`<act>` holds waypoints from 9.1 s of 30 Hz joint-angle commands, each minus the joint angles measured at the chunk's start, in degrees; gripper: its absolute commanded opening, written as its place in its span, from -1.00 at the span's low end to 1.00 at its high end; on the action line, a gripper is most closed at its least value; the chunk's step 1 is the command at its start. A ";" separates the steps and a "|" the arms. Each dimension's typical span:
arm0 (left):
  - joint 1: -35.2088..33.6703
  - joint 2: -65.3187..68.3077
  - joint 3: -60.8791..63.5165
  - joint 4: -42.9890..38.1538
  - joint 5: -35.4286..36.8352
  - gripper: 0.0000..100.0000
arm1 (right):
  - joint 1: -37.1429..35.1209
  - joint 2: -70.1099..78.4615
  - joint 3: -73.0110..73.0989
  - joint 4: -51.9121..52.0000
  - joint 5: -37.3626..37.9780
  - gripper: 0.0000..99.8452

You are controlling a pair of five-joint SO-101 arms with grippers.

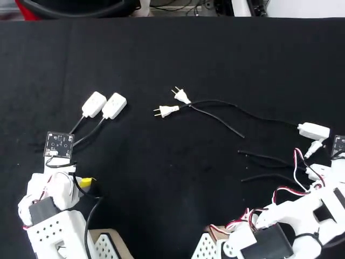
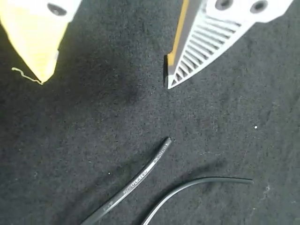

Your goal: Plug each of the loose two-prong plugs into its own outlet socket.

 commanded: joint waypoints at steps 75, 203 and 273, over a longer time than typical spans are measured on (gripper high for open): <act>-0.04 -0.35 0.40 -0.44 -0.44 -0.29 | -88.62 50.51 -56.84 25.93 -108.04 -0.78; 17.19 84.48 -71.34 -10.64 -16.26 -0.36 | -82.64 -6.20 -19.82 26.99 -69.80 -0.98; 21.67 120.88 -123.38 24.35 -10.29 -0.94 | -82.55 -6.20 -19.30 26.81 -69.80 -0.98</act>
